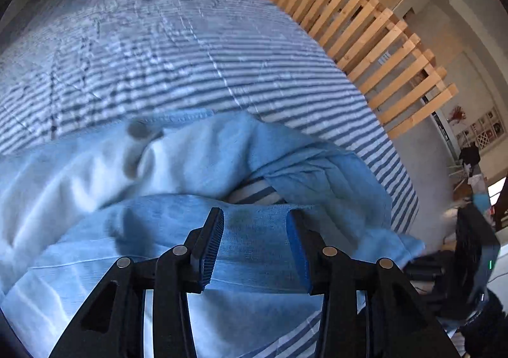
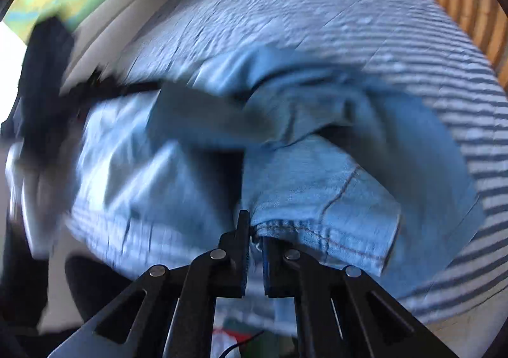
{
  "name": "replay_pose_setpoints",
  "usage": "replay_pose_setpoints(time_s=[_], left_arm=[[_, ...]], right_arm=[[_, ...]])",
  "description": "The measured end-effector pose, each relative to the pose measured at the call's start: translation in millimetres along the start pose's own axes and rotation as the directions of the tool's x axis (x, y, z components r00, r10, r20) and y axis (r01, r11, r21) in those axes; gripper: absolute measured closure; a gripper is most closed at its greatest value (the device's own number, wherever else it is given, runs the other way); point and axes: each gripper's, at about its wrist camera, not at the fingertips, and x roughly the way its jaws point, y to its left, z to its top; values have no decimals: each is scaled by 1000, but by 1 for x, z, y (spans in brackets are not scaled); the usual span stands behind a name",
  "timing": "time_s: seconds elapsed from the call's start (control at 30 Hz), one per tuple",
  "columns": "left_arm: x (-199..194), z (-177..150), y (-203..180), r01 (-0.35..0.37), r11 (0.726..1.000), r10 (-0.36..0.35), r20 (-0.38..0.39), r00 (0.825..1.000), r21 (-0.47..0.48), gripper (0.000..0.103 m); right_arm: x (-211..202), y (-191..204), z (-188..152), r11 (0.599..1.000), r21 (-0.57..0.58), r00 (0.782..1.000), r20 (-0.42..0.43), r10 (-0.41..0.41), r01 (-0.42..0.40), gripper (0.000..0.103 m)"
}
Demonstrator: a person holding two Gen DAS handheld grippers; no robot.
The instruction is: Fold clothes
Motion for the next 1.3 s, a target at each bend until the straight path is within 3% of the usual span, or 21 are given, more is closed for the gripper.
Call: replay_pose_setpoints(time_s=[0.07, 0.1, 0.23, 0.3, 0.4, 0.53, 0.63, 0.7, 0.8, 0.87, 0.9, 0.93, 1.03, 1.1, 1.17, 1.23, 1.3], left_arm=[[19, -7, -5, -2, 1000, 3, -55, 998, 20, 59], [32, -14, -7, 0, 999, 4, -96, 995, 36, 59], [75, -45, 1, -14, 998, 26, -215, 976, 57, 61], [74, -55, 0, -19, 996, 35, -184, 982, 91, 60], [56, -54, 8, 42, 999, -36, -189, 981, 27, 60], [7, -38, 31, -19, 1000, 21, -85, 996, 21, 59], [-22, -15, 67, -108, 994, 107, -29, 994, -33, 59], [-29, 0, 90, -133, 988, 132, -23, 991, -77, 58], [-17, 22, 115, -147, 984, 144, -39, 989, -96, 52], [-4, 37, 124, -199, 977, 196, -47, 980, -78, 52], [3, 43, 130, -190, 977, 186, -49, 981, -96, 51], [9, 44, 133, -175, 978, 170, -56, 984, -114, 51], [32, 50, 143, -217, 969, 208, -86, 974, -121, 51], [35, 49, 145, -212, 970, 202, -87, 975, -120, 51], [31, 48, 148, -197, 972, 188, -77, 979, -132, 51], [23, 48, 150, -196, 971, 189, -62, 980, -139, 51], [14, 46, 149, -191, 972, 187, -39, 982, -138, 51]], right_arm=[[-7, -7, -12, 1000, 12, 1000, -18, -12, 12, 93], [-14, -13, -16, 1000, 28, 1000, -7, -14, 14, 88], [-58, -57, -6, 992, 114, 988, 139, -62, 47, 65], [-70, -85, 9, 980, 157, 966, 208, -153, 121, 58], [-51, -115, 45, 938, 154, 923, 186, -337, 312, 58], [0, -138, 83, 923, 82, 921, 79, -382, 376, 58], [27, -148, 102, 923, 65, 922, 50, -384, 380, 57], [41, -150, 110, 939, 36, 940, 16, -342, 341, 55], [46, -143, 116, 933, -4, 933, 33, -358, 359, 51], [46, -138, 116, 943, -12, 943, 32, -331, 331, 69], [45, -133, 116, 944, -23, 944, 27, -328, 329, 93], [42, -129, 116, 938, -33, 939, 29, -344, 345, 99], [28, -112, 126, 896, -60, 897, 80, -435, 440, 101], [1, -101, 144, 874, -52, 868, 165, -469, 483, 101], [-39, -79, 168, 827, -55, 794, 321, -516, 560, 101], [-76, -56, 186, 812, -34, 740, 434, -514, 583, 101], [-113, -31, 193, 793, 26, 640, 574, -510, 609, 101]])
